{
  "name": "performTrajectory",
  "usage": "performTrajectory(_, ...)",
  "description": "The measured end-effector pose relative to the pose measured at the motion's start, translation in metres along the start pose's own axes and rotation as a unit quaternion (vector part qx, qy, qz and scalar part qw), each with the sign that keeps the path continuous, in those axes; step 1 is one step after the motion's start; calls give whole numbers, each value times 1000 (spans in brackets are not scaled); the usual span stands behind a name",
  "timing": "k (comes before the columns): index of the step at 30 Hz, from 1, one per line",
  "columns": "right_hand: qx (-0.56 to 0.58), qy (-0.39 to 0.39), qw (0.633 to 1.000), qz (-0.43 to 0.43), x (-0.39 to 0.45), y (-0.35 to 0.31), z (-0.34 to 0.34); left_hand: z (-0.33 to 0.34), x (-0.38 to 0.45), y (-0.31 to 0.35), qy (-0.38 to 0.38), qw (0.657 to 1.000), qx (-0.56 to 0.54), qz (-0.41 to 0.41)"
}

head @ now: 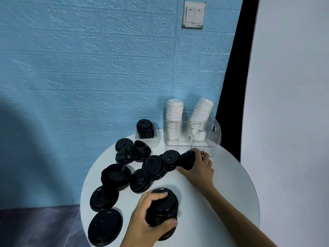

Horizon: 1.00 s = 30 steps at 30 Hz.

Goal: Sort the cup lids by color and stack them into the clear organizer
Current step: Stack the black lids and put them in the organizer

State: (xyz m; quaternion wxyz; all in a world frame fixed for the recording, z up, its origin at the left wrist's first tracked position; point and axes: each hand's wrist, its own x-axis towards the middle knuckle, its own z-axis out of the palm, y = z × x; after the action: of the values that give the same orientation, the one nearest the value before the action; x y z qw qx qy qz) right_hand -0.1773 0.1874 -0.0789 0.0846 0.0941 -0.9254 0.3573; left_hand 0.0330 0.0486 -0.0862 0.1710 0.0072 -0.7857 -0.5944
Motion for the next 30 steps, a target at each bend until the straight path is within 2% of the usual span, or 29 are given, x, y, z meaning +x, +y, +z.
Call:
performTrajectory(8, -62, 28, 994, -84, 5, 6, 3, 0, 1, -2, -3, 1000, -9, 2)
performTrajectory(12, -86, 7, 989, -116, 6, 14, 3, 0, 1, -2, -3, 1000, -10, 5)
performTrajectory(18, 10, -21, 994, -111, 9, 20, 1, 1, 2, -3, 3, 1000, -7, 6)
performTrajectory(21, 17, -18, 993, -119, 12, 22, 3, 1, 3, -4, 6, 1000, -4, 6)
performTrajectory(26, 26, 29, 992, -120, 5, 20, 0, 2, 2, -2, 4, 1000, -4, 1)
performTrajectory(30, 117, 78, 988, -70, -19, 13, -29, 1, 2, 1, 2, 1000, 1, 8)
